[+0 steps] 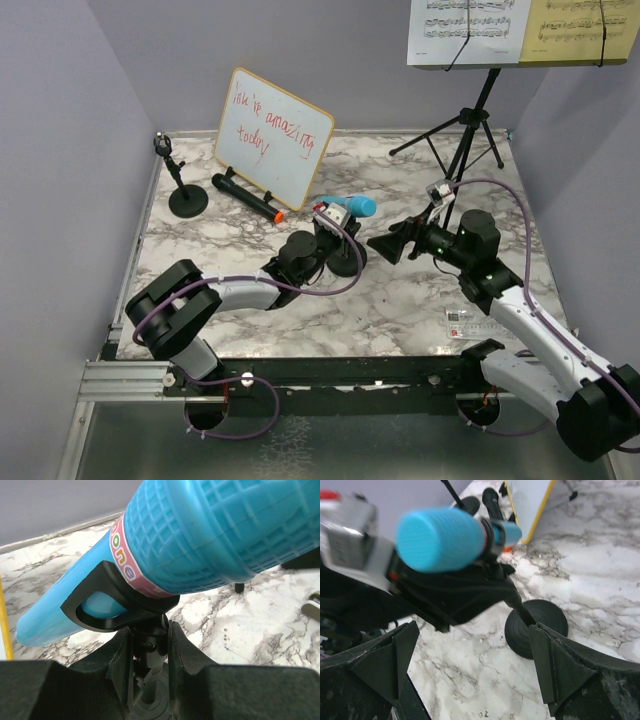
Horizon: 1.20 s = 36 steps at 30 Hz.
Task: Pack up the instrument practice props
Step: Press the microphone stand with the microphone at the microphone stand, then remove the microphone from the microphone stand.
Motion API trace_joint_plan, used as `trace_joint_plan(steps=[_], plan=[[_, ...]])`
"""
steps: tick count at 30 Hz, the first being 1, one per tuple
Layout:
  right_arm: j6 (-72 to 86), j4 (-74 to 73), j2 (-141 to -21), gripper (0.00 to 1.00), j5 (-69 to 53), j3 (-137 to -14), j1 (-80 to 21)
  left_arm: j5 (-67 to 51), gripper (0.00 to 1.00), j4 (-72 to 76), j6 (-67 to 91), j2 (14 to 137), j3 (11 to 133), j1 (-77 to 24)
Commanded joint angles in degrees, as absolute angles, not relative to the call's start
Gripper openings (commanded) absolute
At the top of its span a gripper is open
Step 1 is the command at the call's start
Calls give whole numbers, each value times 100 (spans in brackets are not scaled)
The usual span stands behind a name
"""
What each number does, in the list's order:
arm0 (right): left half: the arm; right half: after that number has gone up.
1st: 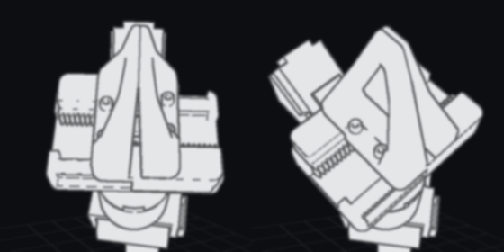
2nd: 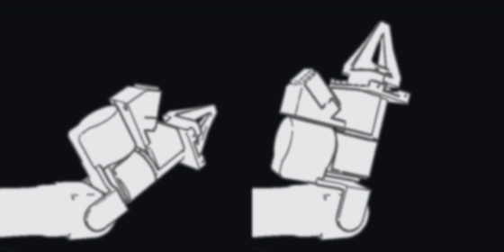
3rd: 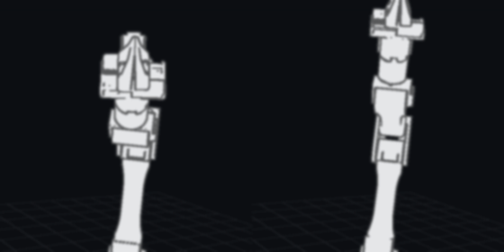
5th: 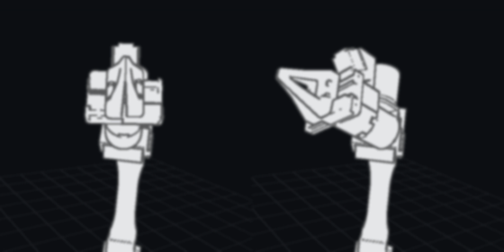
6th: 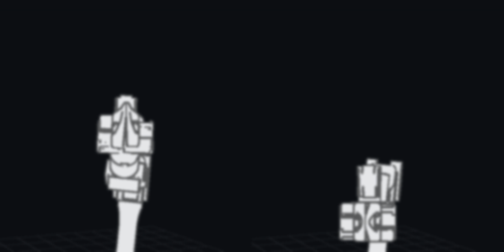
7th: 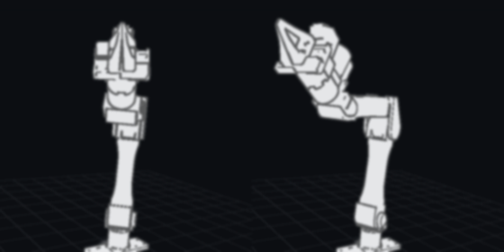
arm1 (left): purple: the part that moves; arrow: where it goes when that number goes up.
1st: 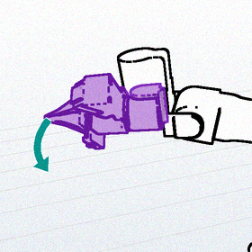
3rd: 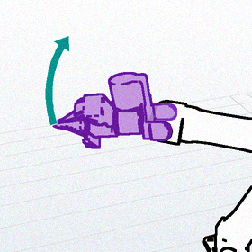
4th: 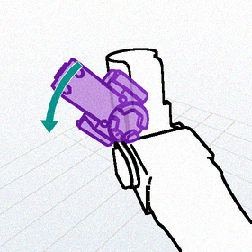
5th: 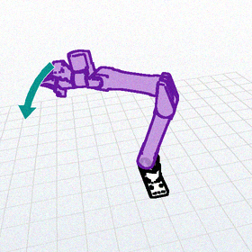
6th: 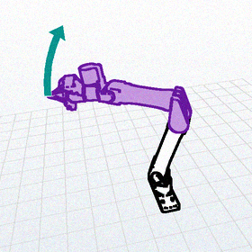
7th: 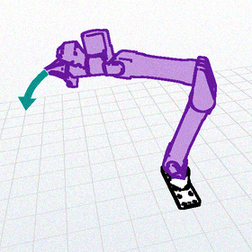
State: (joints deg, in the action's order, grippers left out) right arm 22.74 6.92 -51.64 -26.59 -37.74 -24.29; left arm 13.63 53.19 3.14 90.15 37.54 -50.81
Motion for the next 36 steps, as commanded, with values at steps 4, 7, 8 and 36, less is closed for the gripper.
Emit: trace_joint_plan(steps=[4,7,8,36], plan=[[2938,-262,-5399,100,-1560,-4845,-2731,2237,0,5065,27,9158,3629,-5259],[3187,-444,-5688,100,-1399,-5204,-2869,2282,1,5054,26,9234,3652,-5302],[3236,-504,-5788,100,-1354,-5312,-2912,2285,2,5047,26,9268,3668,-5314],[3363,-294,-6279,19,-1636,-5156,-3133,733,56,5995,350,8602,3111,-4862]])
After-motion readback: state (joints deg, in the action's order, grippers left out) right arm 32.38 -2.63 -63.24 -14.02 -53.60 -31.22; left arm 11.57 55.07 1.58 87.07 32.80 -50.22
